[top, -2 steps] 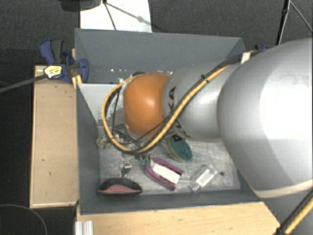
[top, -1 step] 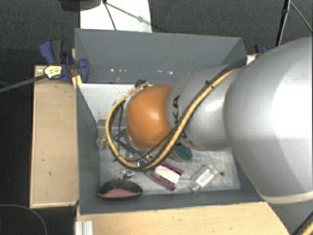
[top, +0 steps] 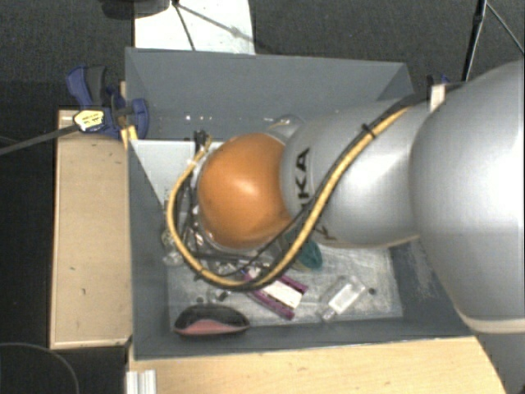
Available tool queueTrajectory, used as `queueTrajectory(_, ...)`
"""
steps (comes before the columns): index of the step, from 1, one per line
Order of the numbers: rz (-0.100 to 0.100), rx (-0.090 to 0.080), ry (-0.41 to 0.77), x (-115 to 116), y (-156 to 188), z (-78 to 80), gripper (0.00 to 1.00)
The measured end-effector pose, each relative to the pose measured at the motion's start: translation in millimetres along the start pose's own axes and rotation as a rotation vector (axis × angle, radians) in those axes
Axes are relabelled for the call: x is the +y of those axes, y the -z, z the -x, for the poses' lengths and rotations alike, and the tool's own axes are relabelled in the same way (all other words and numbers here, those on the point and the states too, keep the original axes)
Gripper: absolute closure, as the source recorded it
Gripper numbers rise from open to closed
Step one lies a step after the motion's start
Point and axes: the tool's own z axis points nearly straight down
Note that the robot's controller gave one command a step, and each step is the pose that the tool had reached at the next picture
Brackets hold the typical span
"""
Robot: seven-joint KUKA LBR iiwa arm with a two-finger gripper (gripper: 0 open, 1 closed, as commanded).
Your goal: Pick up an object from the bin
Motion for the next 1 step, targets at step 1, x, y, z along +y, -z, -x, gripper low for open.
queueTrajectory(1,0.011,0.023,0.361,-3.3,-55.4,-19.5,0.0)
